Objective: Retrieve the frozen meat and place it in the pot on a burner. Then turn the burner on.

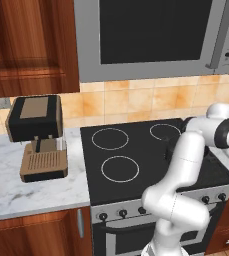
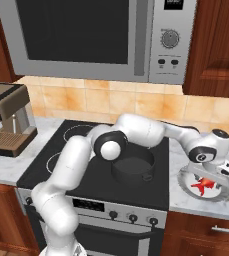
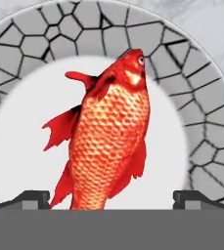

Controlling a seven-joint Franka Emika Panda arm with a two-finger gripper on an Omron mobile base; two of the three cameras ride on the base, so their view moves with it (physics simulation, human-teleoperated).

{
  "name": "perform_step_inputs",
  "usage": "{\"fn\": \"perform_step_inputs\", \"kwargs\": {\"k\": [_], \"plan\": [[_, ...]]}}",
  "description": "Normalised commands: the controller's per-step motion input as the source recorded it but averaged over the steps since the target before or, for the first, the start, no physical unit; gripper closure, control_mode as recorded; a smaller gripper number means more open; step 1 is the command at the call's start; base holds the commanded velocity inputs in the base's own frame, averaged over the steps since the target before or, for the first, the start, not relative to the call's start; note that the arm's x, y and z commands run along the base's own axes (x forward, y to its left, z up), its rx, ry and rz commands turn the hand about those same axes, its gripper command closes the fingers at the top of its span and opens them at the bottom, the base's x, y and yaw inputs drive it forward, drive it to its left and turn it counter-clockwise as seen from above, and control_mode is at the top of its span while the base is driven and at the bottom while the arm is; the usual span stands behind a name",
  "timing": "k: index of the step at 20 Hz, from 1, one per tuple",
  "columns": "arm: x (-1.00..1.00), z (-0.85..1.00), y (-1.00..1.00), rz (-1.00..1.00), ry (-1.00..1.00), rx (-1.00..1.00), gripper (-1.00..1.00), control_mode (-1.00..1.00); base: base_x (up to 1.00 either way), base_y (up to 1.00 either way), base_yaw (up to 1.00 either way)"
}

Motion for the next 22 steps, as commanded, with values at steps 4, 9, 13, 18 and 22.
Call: {"fn": "perform_step_inputs", "kwargs": {"k": [4,9,13,18,22], "plan": [[0.05,-0.13,0.01,-0.10,0.00,0.00,-1.00,-1.00,0.00,0.00,0.00],[0.22,-0.10,0.02,-0.11,0.00,0.00,-1.00,-1.00,0.00,0.00,0.00],[0.17,-0.12,0.00,-0.09,0.00,0.00,-1.00,-1.00,0.00,0.00,0.00],[0.04,-0.16,0.00,-0.09,0.03,0.01,-1.00,-1.00,0.00,0.00,0.00],[0.00,-0.15,0.00,-0.07,0.02,0.01,1.00,-1.00,0.00,0.00,0.00]]}}
